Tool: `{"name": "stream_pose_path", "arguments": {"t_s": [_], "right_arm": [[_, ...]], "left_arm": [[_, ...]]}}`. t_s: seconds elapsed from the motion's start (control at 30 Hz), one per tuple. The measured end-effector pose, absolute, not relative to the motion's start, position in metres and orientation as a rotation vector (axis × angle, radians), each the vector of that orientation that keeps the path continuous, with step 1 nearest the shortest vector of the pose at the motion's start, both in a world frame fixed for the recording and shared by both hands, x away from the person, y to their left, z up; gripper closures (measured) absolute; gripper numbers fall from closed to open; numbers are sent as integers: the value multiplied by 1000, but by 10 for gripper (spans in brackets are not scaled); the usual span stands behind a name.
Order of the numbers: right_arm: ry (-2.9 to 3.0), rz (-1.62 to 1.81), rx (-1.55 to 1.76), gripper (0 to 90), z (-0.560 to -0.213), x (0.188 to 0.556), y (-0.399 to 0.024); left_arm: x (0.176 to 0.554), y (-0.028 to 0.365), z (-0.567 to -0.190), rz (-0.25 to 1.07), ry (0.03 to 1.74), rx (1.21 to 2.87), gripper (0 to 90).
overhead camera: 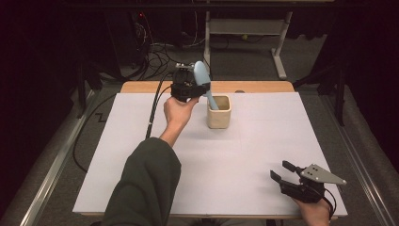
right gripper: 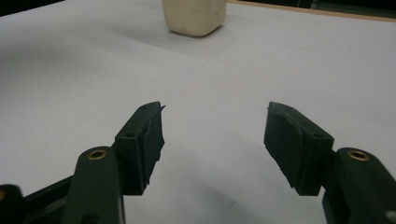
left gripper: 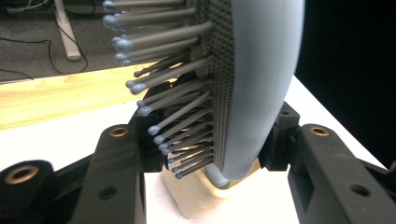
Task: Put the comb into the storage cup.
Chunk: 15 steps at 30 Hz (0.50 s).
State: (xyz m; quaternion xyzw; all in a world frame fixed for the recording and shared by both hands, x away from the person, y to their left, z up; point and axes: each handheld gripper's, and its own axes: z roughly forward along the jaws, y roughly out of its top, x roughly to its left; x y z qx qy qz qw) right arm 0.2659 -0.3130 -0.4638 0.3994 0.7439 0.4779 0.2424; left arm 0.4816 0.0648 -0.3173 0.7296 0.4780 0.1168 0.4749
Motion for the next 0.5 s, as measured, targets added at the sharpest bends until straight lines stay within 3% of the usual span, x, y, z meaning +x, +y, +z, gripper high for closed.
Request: {"name": "stream_pose_path", "arguments": {"t_s": [0.5], "right_arm": [[2037,1301,1112,381,-465,268,-312]], "left_arm": [[484,58,-327,266,1174,1796,533]]}}
